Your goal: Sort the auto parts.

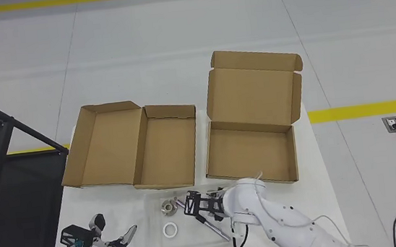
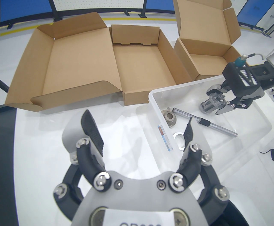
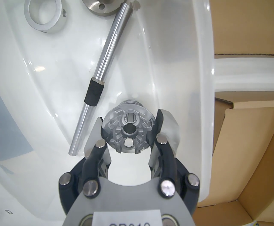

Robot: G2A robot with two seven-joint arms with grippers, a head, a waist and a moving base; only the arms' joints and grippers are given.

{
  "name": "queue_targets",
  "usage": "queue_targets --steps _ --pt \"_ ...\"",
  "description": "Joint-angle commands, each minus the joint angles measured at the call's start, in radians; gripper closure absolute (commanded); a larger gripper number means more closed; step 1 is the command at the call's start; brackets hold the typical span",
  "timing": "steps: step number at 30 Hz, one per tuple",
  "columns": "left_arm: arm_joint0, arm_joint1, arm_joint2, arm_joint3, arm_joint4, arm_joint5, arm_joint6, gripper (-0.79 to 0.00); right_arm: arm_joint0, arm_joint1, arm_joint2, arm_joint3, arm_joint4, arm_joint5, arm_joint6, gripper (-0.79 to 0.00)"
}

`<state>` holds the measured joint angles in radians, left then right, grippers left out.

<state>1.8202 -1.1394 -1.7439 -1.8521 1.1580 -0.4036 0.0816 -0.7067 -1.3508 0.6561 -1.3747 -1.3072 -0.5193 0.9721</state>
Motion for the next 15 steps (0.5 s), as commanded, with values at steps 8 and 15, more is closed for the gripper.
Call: queue_targets --steps 8,15 --pt "0.0 0.0 0.0 0.0 0.0 0.0 0.0 -0.785 -0.085 0.034 0.069 -0.245 -0.085 -0.003 0.061 0.0" --pt "0.0 0.0 0.0 0.0 0.0 0.0 0.0 -0.785 -0.179 0.062 0.146 -0.556 -0.208 0.069 0.217 0.0"
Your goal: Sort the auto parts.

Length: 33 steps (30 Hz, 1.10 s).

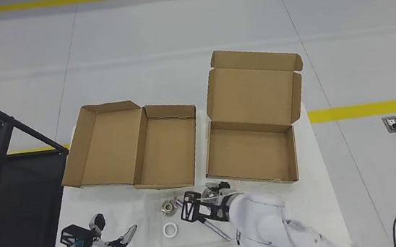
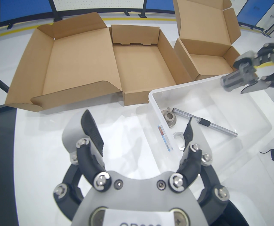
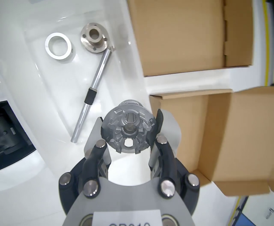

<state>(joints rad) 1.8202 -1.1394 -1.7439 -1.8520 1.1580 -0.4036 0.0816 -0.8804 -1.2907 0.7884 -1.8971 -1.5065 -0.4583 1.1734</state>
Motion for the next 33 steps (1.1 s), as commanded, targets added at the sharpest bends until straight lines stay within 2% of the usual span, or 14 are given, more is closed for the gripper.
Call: queue_targets --steps 1,6,10,15,26,33 --pt "0.0 0.0 0.0 0.0 0.0 0.0 0.0 -0.785 -0.009 0.004 0.03 -0.051 -0.018 0.019 0.03 0.0" --pt "0.0 0.0 0.0 0.0 0.0 0.0 0.0 -0.785 0.021 0.0 0.083 -0.039 0.0 0.052 0.056 0.0" --pt "0.0 0.0 0.0 0.0 0.0 0.0 0.0 -0.785 0.071 -0.01 0.107 0.055 0.072 0.053 -0.007 0.0" --pt "0.0 0.0 0.0 0.0 0.0 0.0 0.0 -0.785 0.141 -0.019 0.142 0.23 0.144 0.039 -0.12 0.0" --pt "0.0 0.0 0.0 0.0 0.0 0.0 0.0 -0.785 0.356 -0.071 0.095 0.711 0.285 0.013 -0.305 0.0" --pt "0.0 0.0 0.0 0.0 0.0 0.0 0.0 -0.785 0.427 -0.115 0.006 0.873 0.274 0.066 -0.312 0.0"
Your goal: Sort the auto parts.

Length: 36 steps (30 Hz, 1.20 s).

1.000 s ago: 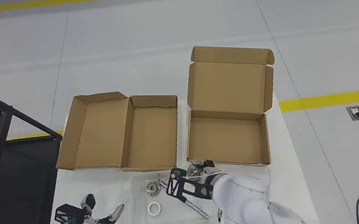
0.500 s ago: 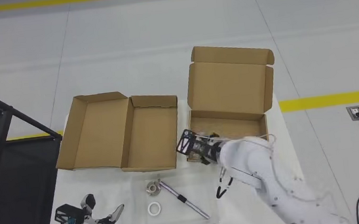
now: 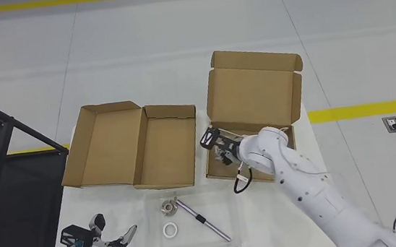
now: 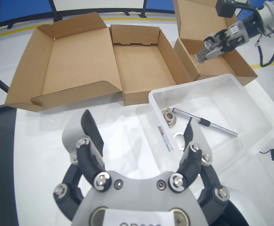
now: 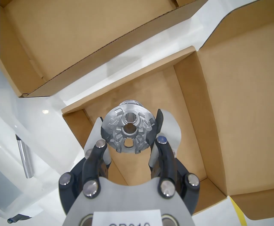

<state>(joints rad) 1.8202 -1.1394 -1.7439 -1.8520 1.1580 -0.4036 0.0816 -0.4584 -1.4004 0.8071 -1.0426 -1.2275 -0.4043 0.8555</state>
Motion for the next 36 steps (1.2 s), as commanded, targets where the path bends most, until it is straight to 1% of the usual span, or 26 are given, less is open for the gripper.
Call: queue_targets --steps 1,8,14,15,16,17,20,23,24,31,36 --pt "0.0 0.0 0.0 0.0 0.0 0.0 0.0 -0.785 0.012 -0.012 -0.024 0.037 -0.007 0.021 0.008 0.0" --pt "0.0 0.0 0.0 0.0 0.0 0.0 0.0 -0.785 0.045 -0.045 -0.066 0.165 0.003 0.032 -0.03 0.0" --pt "0.0 0.0 0.0 0.0 0.0 0.0 0.0 -0.785 0.063 -0.061 -0.076 0.228 0.01 0.03 -0.053 0.0" --pt "0.0 0.0 0.0 0.0 0.0 0.0 0.0 -0.785 0.066 -0.063 -0.076 0.235 0.01 0.029 -0.054 -0.16" --pt "0.0 0.0 0.0 0.0 0.0 0.0 0.0 -0.785 0.069 -0.064 -0.076 0.242 0.01 0.028 -0.054 -0.299" --pt "0.0 0.0 0.0 0.0 0.0 0.0 0.0 -0.785 0.072 -0.066 -0.075 0.248 0.01 0.027 -0.056 -0.354" --pt "0.0 0.0 0.0 0.0 0.0 0.0 0.0 -0.785 0.078 -0.068 -0.071 0.261 0.011 0.022 -0.061 -0.388" --pt "0.0 0.0 0.0 0.0 0.0 0.0 0.0 -0.785 0.081 -0.069 -0.065 0.265 0.01 0.019 -0.064 -0.48" --pt "0.0 0.0 0.0 0.0 0.0 0.0 0.0 -0.785 0.08 -0.069 -0.063 0.264 0.009 0.02 -0.064 -0.496" --pt "0.0 0.0 0.0 0.0 0.0 0.0 0.0 -0.785 0.07 -0.058 -0.037 0.213 -0.014 0.021 -0.063 -0.557" --pt "0.0 0.0 0.0 0.0 0.0 0.0 0.0 -0.785 0.04 -0.036 0.005 0.104 -0.043 0.021 -0.06 -0.579"
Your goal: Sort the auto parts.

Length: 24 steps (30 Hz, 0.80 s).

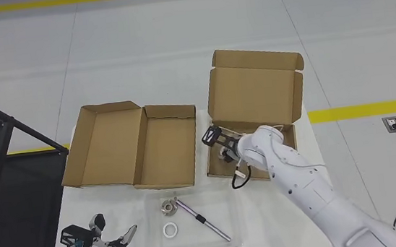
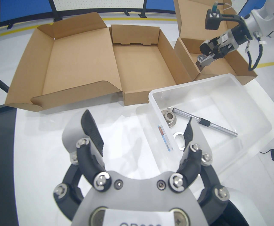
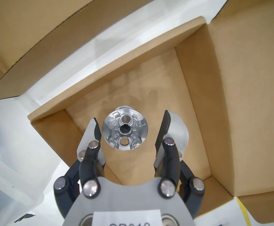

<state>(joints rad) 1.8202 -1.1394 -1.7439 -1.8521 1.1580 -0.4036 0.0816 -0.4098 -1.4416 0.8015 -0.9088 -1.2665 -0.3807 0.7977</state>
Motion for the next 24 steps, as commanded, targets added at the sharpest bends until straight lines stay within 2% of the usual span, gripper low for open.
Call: queue_targets --steps 1,5,10,13,18,24 --pt "0.0 0.0 0.0 0.0 0.0 0.0 0.0 -0.785 -0.022 0.013 0.024 -0.07 -0.015 -0.003 -0.001 -0.579" --pt "0.0 0.0 0.0 0.0 0.0 0.0 0.0 -0.785 -0.125 0.051 0.089 -0.323 -0.067 -0.016 0.038 -0.585" --pt "0.0 0.0 0.0 0.0 0.0 0.0 0.0 -0.785 -0.325 0.096 0.152 -0.75 -0.15 -0.054 0.161 -0.591" --pt "0.0 0.0 0.0 0.0 0.0 0.0 0.0 -0.785 -0.418 0.11 0.159 -0.929 -0.201 -0.067 0.224 -0.606" --pt "0.0 0.0 0.0 0.0 0.0 0.0 0.0 -0.785 -0.486 0.111 0.105 -1.039 -0.208 -0.088 0.266 -0.622" --pt "0.0 0.0 0.0 0.0 0.0 0.0 0.0 -0.785 -0.47 0.087 -0.013 -0.985 -0.191 -0.076 0.262 -0.631"
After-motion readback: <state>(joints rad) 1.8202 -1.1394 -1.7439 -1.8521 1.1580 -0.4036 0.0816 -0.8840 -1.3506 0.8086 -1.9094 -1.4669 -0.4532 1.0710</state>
